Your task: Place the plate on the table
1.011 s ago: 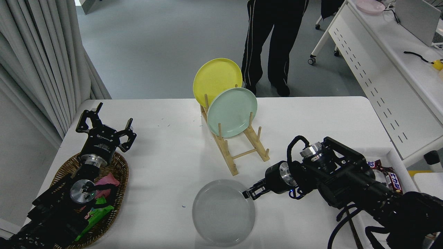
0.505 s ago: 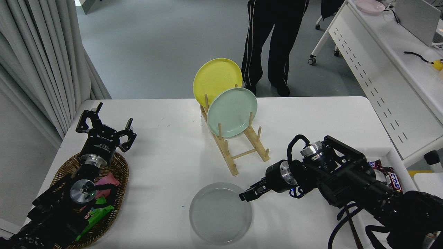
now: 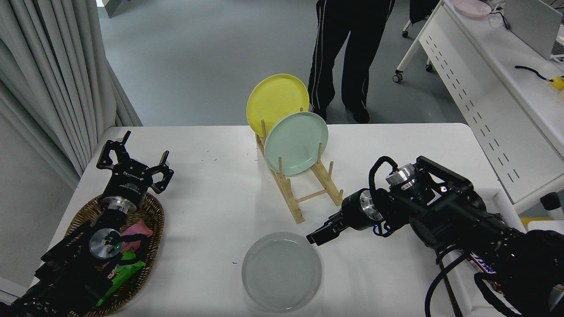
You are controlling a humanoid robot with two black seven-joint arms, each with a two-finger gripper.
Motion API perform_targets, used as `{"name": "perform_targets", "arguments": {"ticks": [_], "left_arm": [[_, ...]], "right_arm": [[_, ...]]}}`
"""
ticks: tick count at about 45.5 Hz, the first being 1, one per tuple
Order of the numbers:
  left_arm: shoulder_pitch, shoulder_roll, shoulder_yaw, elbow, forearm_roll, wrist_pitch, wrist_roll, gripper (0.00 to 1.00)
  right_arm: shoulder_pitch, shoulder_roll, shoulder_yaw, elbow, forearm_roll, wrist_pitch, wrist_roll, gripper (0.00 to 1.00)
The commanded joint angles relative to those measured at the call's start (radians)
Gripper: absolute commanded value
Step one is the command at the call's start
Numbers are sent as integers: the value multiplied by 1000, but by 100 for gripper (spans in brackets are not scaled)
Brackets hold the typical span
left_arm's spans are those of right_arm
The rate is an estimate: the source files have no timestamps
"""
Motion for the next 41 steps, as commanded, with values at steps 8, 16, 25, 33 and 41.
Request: {"name": "perform_targets", "arguments": {"ticks": [8, 16, 25, 33, 41], "left_arm": [[0, 0, 0, 0, 0, -1, 0, 100], [0, 0, 0, 0, 0, 1, 0, 100], [0, 0, 0, 0, 0, -1, 0, 100], [0, 0, 0, 0, 0, 1, 0, 100], [0, 0, 0, 0, 0, 1, 0, 100]], "right_arm": [[-31, -141, -81, 260, 9, 222, 2, 100], [-37, -186, -84, 329, 5, 434, 2, 100], [-26, -224, -68, 332, -61, 712, 2, 100], [-41, -258, 34, 327, -179, 778, 18, 100], [-92, -258, 244, 316, -417, 778, 110, 100]]}}
